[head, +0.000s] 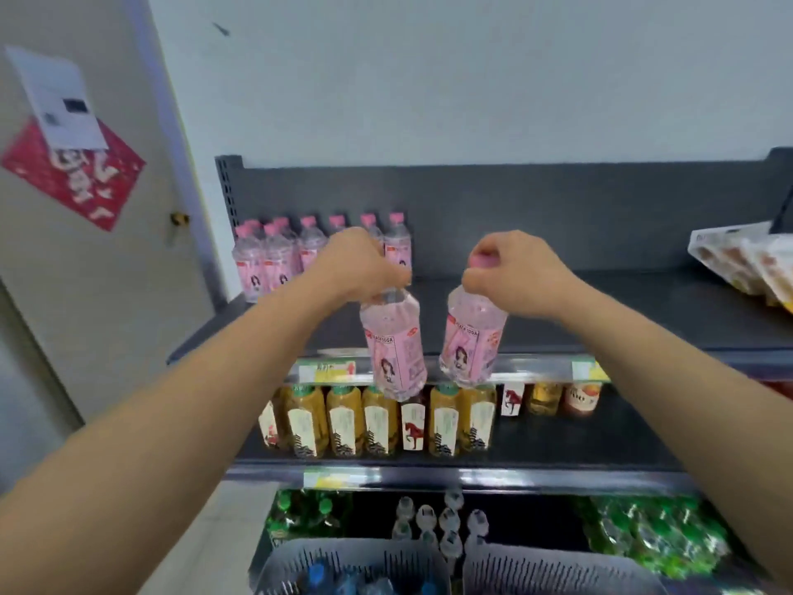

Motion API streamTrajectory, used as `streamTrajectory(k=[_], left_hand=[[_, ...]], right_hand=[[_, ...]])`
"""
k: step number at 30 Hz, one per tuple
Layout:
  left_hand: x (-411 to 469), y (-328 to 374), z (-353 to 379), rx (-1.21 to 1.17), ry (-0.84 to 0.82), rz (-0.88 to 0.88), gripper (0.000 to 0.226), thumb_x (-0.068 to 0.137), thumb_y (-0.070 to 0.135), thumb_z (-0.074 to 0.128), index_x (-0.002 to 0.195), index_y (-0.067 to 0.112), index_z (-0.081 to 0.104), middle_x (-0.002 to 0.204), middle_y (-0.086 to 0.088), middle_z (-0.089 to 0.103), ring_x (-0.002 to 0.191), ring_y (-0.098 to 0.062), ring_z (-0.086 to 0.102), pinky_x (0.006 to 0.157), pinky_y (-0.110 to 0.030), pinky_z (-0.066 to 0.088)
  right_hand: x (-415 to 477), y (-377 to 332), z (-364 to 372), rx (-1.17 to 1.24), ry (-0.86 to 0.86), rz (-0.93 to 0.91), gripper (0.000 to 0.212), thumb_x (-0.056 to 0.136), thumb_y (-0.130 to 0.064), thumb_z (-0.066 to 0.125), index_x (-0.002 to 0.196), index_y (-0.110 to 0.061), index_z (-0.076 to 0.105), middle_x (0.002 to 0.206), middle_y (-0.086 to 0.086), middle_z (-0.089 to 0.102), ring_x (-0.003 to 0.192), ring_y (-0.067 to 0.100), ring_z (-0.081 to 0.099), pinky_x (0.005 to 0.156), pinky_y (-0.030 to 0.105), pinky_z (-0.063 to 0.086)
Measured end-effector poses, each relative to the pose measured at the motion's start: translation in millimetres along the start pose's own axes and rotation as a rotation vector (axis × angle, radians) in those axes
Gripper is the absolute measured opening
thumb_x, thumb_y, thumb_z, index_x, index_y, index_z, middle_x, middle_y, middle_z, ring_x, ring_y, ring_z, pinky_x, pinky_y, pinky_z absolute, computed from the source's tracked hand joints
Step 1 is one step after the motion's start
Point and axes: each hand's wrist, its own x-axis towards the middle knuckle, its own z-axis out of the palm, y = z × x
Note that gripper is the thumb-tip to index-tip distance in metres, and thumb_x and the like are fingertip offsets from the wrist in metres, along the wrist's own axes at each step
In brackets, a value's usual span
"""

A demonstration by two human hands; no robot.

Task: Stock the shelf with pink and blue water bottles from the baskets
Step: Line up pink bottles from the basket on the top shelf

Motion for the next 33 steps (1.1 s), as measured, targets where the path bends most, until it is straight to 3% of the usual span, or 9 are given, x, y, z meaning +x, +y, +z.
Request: streamTrajectory(k=[3, 8, 13, 16, 20, 23, 26, 30, 33], left_hand=[[18, -18, -24, -0.084, 0.105, -0.017, 0.018, 0.077, 0.02, 0.067, 0.078, 0.001, 0.068, 0.063, -0.009, 0.059, 0.05, -0.019, 0.051, 0.057, -0.026, 0.049], [52, -54, -43, -0.107, 0.197, -0.1, 0.023, 0.077, 0.023, 0.069, 0.066, 0.008, 0.055, 0.054, -0.004, 0.054, 0.044, -0.013, 0.055, 0.051, -0.021, 0.046], [87, -96, -41, -0.122, 0.232, -0.19, 0.032, 0.081, 0.024, 0.067, 0.057, 0.013, 0.047, 0.04, 0.002, 0.052, 0.035, -0.007, 0.054, 0.047, -0.022, 0.043], [105, -115, -34, -0.158, 0.221, -0.212, 0.037, 0.081, 0.026, 0.07, 0.056, 0.013, 0.045, 0.049, -0.001, 0.056, 0.032, -0.006, 0.051, 0.044, -0.021, 0.043], [125, -139, -20, -0.211, 0.187, -0.244, 0.041, 0.082, 0.026, 0.071, 0.056, 0.015, 0.041, 0.048, 0.001, 0.051, 0.026, 0.0, 0.048, 0.03, -0.01, 0.034], [140, -155, -14, -0.331, 0.178, -0.238, 0.038, 0.08, 0.023, 0.074, 0.057, 0.013, 0.045, 0.053, -0.002, 0.056, 0.028, 0.0, 0.051, 0.044, -0.016, 0.047], [146, -161, -16, -0.389, 0.082, -0.228, 0.023, 0.079, 0.02, 0.076, 0.086, 0.005, 0.059, 0.073, -0.009, 0.066, 0.047, -0.009, 0.061, 0.062, -0.027, 0.056], [135, -177, -13, -0.374, -0.103, -0.264, 0.041, 0.078, 0.013, 0.076, 0.104, 0.01, 0.045, 0.082, -0.007, 0.059, 0.06, -0.014, 0.057, 0.058, -0.023, 0.054], [121, -198, 9, -0.315, -0.216, -0.345, 0.03, 0.078, 0.003, 0.073, 0.095, 0.007, 0.048, 0.097, -0.014, 0.063, 0.072, -0.018, 0.062, 0.066, -0.026, 0.058]], right_hand=[[26, -24, 7, 0.004, 0.023, -0.078, 0.024, 0.083, -0.021, 0.058, 0.102, -0.007, 0.064, 0.104, 0.007, 0.065, 0.098, 0.026, 0.058, 0.083, 0.032, 0.046], [68, -55, 30, 0.009, 0.02, -0.158, 0.029, 0.085, -0.019, 0.057, 0.111, -0.005, 0.061, 0.111, 0.01, 0.062, 0.101, 0.029, 0.058, 0.087, 0.038, 0.049], [104, -75, 63, 0.006, -0.041, -0.208, 0.034, 0.089, -0.012, 0.052, 0.122, -0.004, 0.056, 0.117, 0.012, 0.056, 0.107, 0.029, 0.054, 0.089, 0.033, 0.043], [126, -78, 90, 0.003, -0.106, -0.206, 0.032, 0.091, -0.007, 0.047, 0.122, 0.0, 0.055, 0.116, 0.016, 0.058, 0.108, 0.033, 0.055, 0.09, 0.042, 0.047], [147, -76, 124, -0.031, -0.181, -0.211, 0.041, 0.093, -0.002, 0.045, 0.135, -0.005, 0.045, 0.129, 0.018, 0.053, 0.114, 0.032, 0.052, 0.092, 0.038, 0.045], [163, -74, 143, 0.037, -0.15, -0.172, 0.042, 0.093, 0.001, 0.044, 0.134, -0.005, 0.046, 0.131, 0.017, 0.053, 0.116, 0.032, 0.052, 0.095, 0.038, 0.045], [168, -67, 154, 0.17, -0.13, -0.154, 0.052, 0.095, -0.005, 0.047, 0.144, -0.01, 0.034, 0.142, 0.012, 0.044, 0.127, 0.027, 0.045, 0.099, 0.031, 0.04], [153, -40, 169, 0.423, -0.217, -0.029, 0.077, 0.088, -0.015, 0.064, 0.15, -0.02, 0.018, 0.14, 0.002, 0.044, 0.104, 0.013, 0.05, 0.072, 0.013, 0.043], [143, -16, 193, 0.435, -0.344, 0.062, 0.09, 0.079, -0.012, 0.075, 0.148, -0.019, 0.018, 0.141, 0.002, 0.047, 0.113, 0.017, 0.053, 0.094, 0.028, 0.047]])
